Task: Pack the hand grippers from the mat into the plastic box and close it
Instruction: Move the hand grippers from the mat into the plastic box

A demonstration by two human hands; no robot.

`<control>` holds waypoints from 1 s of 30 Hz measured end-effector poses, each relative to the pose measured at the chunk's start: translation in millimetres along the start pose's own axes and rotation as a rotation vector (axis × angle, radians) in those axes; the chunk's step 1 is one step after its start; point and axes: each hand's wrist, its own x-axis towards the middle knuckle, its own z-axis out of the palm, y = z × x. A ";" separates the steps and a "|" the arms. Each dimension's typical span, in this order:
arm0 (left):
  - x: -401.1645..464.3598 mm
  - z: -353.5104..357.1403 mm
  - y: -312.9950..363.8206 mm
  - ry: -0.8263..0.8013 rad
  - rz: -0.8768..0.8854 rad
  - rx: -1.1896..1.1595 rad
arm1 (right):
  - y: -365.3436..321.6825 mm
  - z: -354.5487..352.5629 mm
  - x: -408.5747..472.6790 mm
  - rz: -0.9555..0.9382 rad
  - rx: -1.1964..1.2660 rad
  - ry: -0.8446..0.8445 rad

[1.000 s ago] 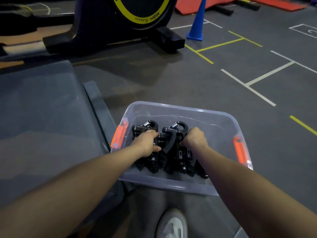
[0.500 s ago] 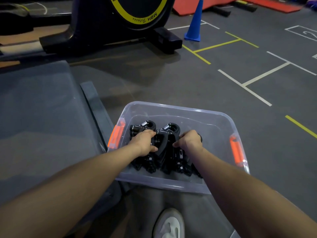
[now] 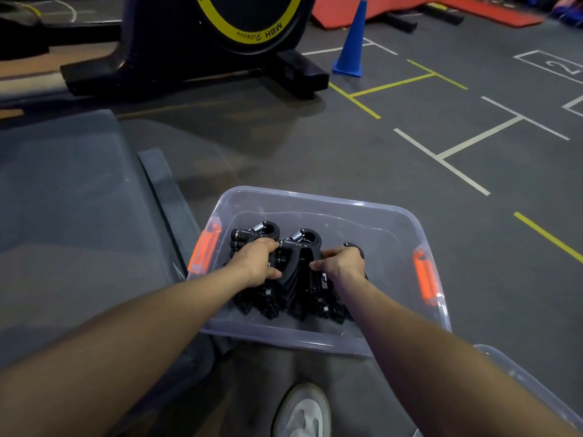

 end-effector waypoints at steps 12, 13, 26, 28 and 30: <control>-49.6 -71.7 -26.6 0.325 -0.068 -0.065 | -57.7 42.8 -55.2 -0.369 -0.091 -0.047; -60.9 -82.1 -39.5 0.358 -0.088 -0.070 | -65.7 55.8 -65.2 -0.409 -0.093 -0.078; -265.5 -151.5 -277.4 0.640 -0.682 -0.120 | -128.4 319.5 -243.3 -0.780 -0.244 -0.563; -294.0 -150.0 -307.8 0.659 -0.765 -0.132 | -122.9 355.6 -266.6 -0.809 -0.315 -0.626; -321.0 -146.7 -334.1 0.669 -0.846 -0.153 | -113.5 388.3 -286.2 -0.833 -0.382 -0.681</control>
